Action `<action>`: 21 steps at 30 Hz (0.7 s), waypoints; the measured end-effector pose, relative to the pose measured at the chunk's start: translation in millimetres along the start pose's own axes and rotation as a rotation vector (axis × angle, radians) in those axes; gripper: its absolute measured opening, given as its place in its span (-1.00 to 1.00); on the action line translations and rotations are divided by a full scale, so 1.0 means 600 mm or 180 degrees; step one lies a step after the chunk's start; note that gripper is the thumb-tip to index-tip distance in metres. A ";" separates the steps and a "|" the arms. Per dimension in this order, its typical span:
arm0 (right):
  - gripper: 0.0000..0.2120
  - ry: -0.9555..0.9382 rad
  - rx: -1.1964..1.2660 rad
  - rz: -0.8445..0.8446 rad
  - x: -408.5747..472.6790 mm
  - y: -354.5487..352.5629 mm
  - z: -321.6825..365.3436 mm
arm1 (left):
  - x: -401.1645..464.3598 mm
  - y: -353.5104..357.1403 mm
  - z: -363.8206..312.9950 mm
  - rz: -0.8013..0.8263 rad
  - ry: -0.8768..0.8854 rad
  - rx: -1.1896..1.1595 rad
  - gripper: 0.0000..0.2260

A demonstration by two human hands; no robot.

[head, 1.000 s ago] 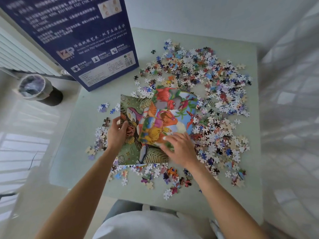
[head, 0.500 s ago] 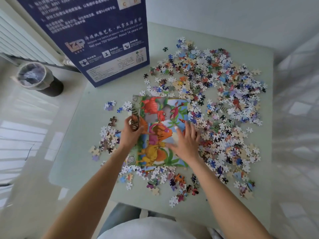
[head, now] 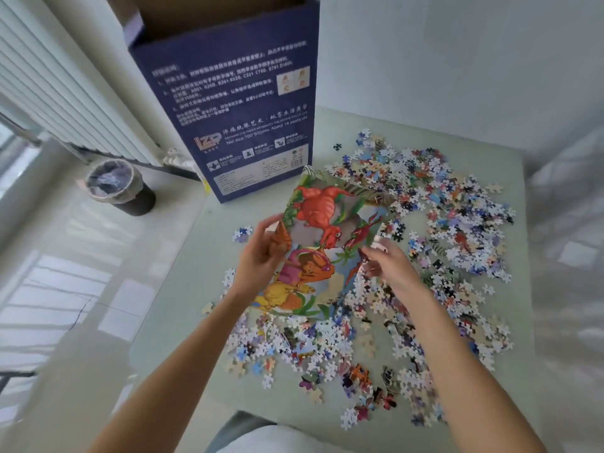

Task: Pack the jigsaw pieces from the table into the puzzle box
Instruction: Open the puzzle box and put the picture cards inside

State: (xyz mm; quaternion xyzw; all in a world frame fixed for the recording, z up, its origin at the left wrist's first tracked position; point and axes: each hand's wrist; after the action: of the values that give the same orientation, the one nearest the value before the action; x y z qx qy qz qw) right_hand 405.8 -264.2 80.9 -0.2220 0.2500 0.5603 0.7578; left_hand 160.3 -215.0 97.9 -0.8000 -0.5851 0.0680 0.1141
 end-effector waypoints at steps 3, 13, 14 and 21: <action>-0.89 -0.0849 -0.0378 -0.0040 -0.028 0.004 0.054 | 0.009 -0.035 -0.057 -0.0268 0.0165 0.0072 -0.74; -0.73 -0.2675 -0.1272 -0.0787 -0.081 0.066 0.317 | 0.105 -0.168 -0.237 -0.1429 0.1059 0.1421 -0.90; -0.72 -0.2766 -0.1243 -0.0800 -0.082 0.073 0.340 | 0.115 -0.176 -0.252 -0.1498 0.1129 0.1295 -0.89; -0.67 -0.3533 -0.1075 -0.0873 -0.104 0.122 0.496 | 0.193 -0.245 -0.341 -0.1916 0.1562 0.0609 -0.92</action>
State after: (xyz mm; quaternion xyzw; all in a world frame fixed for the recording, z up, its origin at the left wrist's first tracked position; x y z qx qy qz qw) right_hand 359.1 -106.6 346.9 -0.0436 -0.3070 0.5215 0.7949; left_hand 109.8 -83.5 336.9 -0.5710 -0.7398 -0.1074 0.3393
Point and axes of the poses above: each hand's wrist, its own x-axis towards the middle knuckle, its own y-axis out of the palm, z = x × y, and after that the axes turned 1 degree about y, right-handed
